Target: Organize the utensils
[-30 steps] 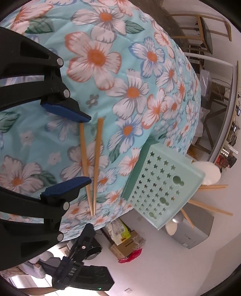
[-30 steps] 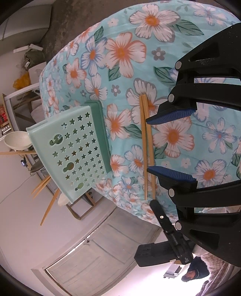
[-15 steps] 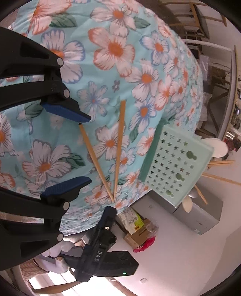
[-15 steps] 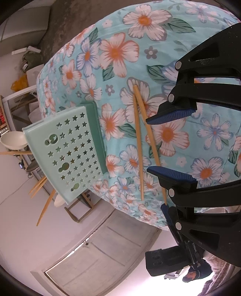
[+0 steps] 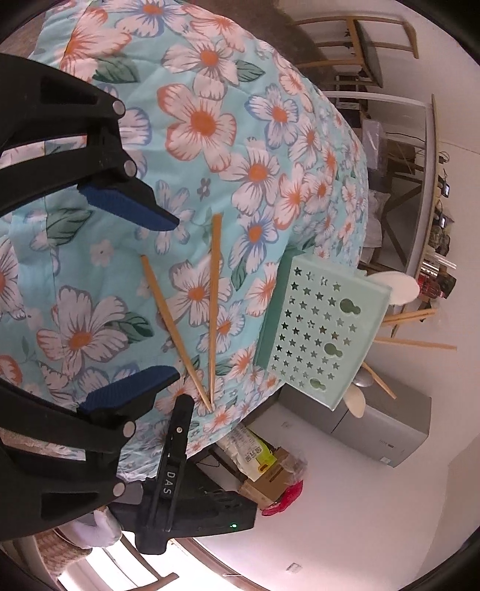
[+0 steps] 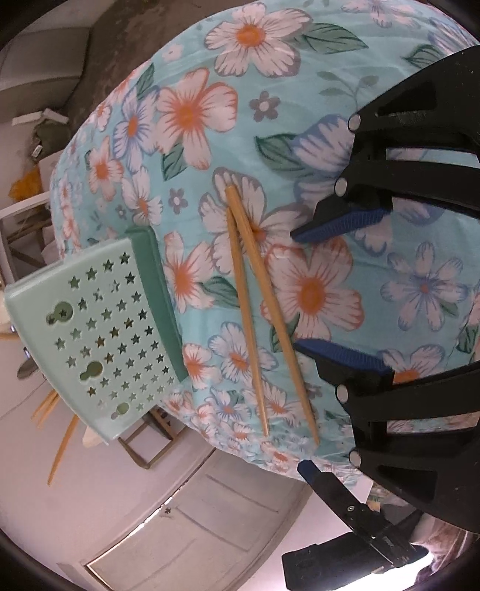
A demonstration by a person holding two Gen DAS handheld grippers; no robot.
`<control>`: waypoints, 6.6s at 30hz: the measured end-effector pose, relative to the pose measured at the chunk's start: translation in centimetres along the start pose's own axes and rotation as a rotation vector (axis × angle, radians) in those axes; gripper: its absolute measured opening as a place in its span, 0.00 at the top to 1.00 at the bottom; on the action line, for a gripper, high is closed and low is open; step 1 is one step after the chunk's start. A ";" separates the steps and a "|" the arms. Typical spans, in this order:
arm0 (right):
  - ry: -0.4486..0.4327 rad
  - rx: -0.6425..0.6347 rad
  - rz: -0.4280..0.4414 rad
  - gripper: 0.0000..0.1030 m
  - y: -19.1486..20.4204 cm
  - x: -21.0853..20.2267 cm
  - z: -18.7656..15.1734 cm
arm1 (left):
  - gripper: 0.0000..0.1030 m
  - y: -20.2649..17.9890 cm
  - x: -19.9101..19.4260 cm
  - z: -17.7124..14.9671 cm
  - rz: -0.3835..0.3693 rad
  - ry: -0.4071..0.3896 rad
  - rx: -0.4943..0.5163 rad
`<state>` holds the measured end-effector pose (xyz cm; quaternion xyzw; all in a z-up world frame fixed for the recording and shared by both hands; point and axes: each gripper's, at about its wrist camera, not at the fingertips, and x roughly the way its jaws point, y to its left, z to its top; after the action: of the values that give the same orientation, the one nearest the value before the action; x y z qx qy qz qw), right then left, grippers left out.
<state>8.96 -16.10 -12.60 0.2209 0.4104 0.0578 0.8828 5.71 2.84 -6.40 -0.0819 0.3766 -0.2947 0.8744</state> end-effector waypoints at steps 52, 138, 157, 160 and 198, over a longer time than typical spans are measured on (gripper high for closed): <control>-0.021 0.198 0.146 0.25 -1.9 -1.0 -0.1 | 0.29 -3.5 0.5 -0.8 -0.036 0.016 0.150; 0.190 -0.073 0.160 0.59 3.3 3.4 4.0 | 0.40 0.5 4.0 -1.1 -0.235 0.130 -0.208; 0.278 0.096 0.380 0.59 1.0 2.9 2.3 | 0.49 3.6 3.8 -0.5 -0.319 0.113 -0.447; 0.264 0.071 0.386 0.59 1.2 2.7 2.1 | 0.49 3.9 4.0 -0.4 -0.324 0.121 -0.516; 0.197 -0.169 0.368 0.62 2.4 0.2 0.0 | 0.81 5.1 5.4 0.0 -0.011 0.164 -0.984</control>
<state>9.28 -13.83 -11.72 0.2107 0.4410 0.2733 0.8285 10.93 3.88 -11.54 -0.4634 0.5381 -0.0922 0.6980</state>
